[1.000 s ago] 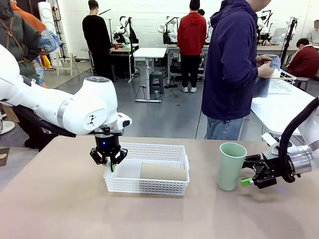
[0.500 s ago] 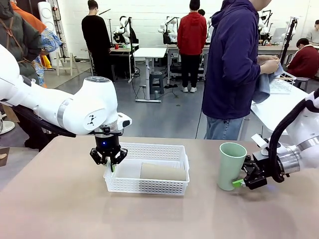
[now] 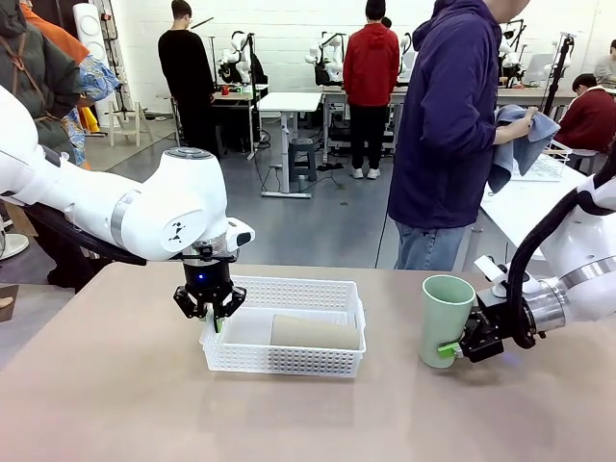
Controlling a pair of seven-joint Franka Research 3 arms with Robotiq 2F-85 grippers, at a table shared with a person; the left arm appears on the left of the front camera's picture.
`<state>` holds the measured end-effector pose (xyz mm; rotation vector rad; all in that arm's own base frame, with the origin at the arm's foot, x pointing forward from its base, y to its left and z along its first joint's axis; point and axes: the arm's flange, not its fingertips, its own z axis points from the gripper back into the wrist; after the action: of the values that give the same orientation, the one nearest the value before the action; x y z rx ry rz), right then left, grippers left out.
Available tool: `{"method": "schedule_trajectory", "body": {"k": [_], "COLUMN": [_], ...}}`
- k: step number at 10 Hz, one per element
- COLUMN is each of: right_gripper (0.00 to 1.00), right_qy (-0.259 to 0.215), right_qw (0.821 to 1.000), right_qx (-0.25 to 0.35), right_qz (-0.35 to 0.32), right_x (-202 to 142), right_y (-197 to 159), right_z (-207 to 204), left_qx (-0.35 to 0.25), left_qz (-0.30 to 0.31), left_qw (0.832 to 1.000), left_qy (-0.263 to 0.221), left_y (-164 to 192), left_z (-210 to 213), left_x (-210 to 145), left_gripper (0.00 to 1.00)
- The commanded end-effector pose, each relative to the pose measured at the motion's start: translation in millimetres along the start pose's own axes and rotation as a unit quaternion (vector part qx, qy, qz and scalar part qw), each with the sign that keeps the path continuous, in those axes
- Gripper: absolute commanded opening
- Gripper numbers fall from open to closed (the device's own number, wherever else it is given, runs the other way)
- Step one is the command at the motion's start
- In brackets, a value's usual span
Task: Clean and organize the cups into the basket.
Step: Pick up the Reusable plastic cup from the right side of the table and stack it inside the Organizing basket in the center of the table.
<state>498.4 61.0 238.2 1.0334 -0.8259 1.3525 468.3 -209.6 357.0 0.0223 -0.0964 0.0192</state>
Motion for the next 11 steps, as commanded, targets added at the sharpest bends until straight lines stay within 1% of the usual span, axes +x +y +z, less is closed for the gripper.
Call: {"method": "schedule_trajectory", "body": {"k": [1, 2, 3, 4, 5, 6, 7, 8, 9, 10, 11], "right_gripper": [0.41, 0.0, 0.38, 0.24, 0.0, 0.0, 0.0, 0.0, 0.0, 0.0, 0.0], "right_qy": [-0.015, -0.017, -0.016, -0.016, -0.013, -0.01, -0.007, -0.003, -0.001, 0.0, 0.013], "right_qw": [1.0, 1.0, 1.0, 1.0, 1.0, 1.0, 0.999, 0.998, 0.998, 0.997, 0.995], "right_qx": [0.004, 0.004, 0.005, 0.006, 0.003, -0.01, -0.023, -0.034, -0.045, -0.055, -0.074], "right_qz": [0.01, 0.009, 0.008, 0.009, 0.007, -0.012, -0.021, -0.048, -0.052, -0.061, -0.071], "right_x": [-2.3, -2.4, -2.3, -2.1, 0.5, 10.3, 32.6, 57.4, 83.1, 106.5, 130.0], "right_y": [-6.7, -6.6, -6.3, -6.0, -3.5, 2.1, 10.4, 17.9, 23.0, 24.9, 25.2], "right_z": [-2.1, -1.7, -1.6, -1.7, -2.9, -5.2, -7.4, -9.0, -9.5, -8.3, -6.3], "left_qx": [0.001, 0.001, 0.001, 0.001, 0.001, 0.001, 0.001, 0.001, 0.001, 0.001, 0.001], "left_qz": [-0.004, -0.004, -0.004, -0.004, -0.004, -0.004, -0.004, -0.004, -0.004, -0.004, -0.004], "left_qw": [1.0, 1.0, 1.0, 1.0, 1.0, 1.0, 1.0, 1.0, 1.0, 1.0, 1.0], "left_qy": [-0.002, -0.002, -0.002, -0.002, -0.002, -0.002, -0.002, -0.002, -0.002, -0.002, -0.002], "left_y": [-0.4, -0.4, -0.4, -0.4, -0.4, -0.4, -0.4, -0.4, -0.4, -0.4, -0.4], "left_z": [0.8, 0.8, 0.8, 0.8, 0.8, 0.8, 0.8, 0.8, 0.8, 0.8, 0.8], "left_x": [0.2, 0.2, 0.2, 0.2, 0.2, 0.2, 0.2, 0.2, 0.2, 0.2, 0.2], "left_gripper": [0.0, 0.0, 0.0, 0.0, 0.0, 0.0, 0.0, 0.0, 0.0, 0.0, 0.0]}}
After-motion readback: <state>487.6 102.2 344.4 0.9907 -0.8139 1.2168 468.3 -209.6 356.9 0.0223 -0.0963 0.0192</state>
